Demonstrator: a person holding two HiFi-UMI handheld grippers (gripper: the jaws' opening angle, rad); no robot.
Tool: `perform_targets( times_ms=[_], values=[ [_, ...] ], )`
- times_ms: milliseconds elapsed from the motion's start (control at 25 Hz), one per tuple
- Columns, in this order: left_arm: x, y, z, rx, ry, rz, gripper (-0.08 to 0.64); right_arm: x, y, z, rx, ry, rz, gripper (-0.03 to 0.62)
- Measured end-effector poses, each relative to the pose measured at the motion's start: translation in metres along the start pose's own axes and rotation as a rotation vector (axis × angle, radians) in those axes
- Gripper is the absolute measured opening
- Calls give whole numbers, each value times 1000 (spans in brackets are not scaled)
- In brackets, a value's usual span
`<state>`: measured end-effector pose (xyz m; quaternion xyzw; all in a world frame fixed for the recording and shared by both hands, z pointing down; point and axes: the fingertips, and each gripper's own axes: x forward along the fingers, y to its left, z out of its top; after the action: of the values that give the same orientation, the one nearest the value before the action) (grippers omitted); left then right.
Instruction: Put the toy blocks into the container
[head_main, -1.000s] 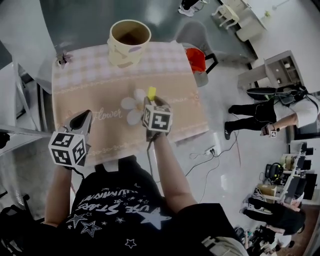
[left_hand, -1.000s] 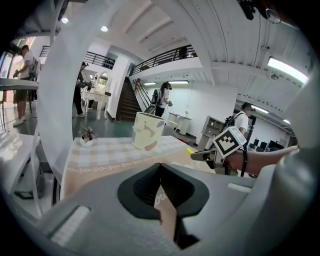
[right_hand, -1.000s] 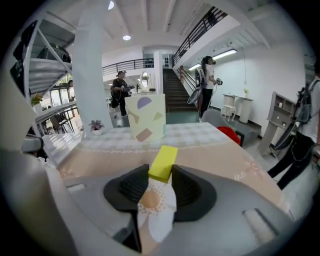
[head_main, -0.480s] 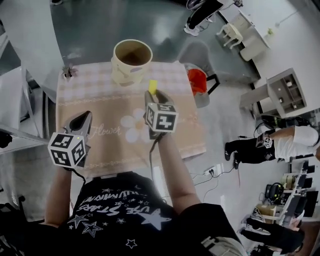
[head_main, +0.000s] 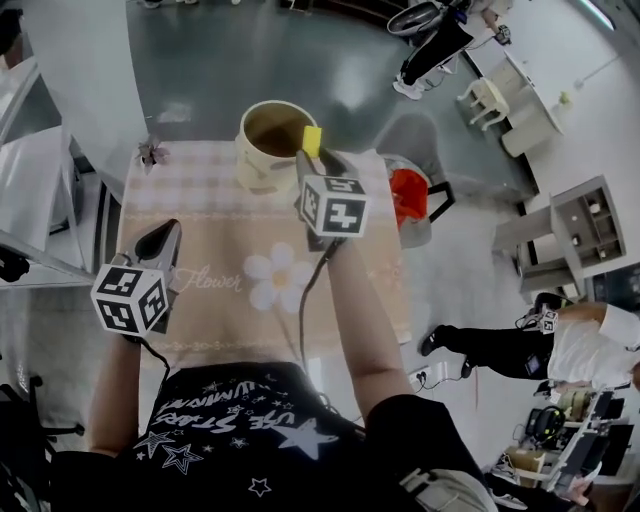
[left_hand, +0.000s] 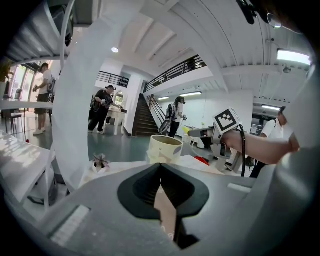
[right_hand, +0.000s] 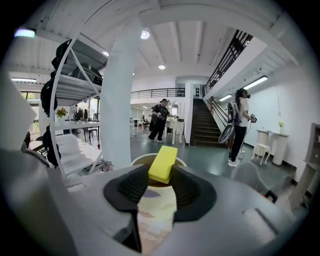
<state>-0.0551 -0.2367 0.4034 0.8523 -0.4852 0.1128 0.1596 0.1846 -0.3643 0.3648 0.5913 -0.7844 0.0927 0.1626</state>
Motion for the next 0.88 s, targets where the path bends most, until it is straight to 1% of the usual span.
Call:
perform_targets(
  times_ms=[120, 280, 600, 720, 800, 840, 880],
  values=[
    [5, 3, 5, -4, -4, 23, 9, 19, 1, 13, -26, -3, 35, 147],
    [11, 6, 6, -12, 1, 54, 9, 44, 4, 17, -58, 10, 76, 147],
    [15, 15, -7, -37, 47, 97, 9, 83, 11, -1, -84, 82, 136, 147],
    [15, 18, -12, -46, 58, 112, 9, 92, 16, -6, -91, 88, 163, 151],
    [15, 20, -14, -51, 63, 119, 9, 96, 20, -7, -118, 83, 172, 152],
    [14, 21, -15, -54, 65, 122, 9, 97, 22, -7, -135, 78, 173, 161],
    [14, 22, -17, -56, 67, 125, 9, 99, 24, -7, -151, 75, 173, 204]
  ],
)
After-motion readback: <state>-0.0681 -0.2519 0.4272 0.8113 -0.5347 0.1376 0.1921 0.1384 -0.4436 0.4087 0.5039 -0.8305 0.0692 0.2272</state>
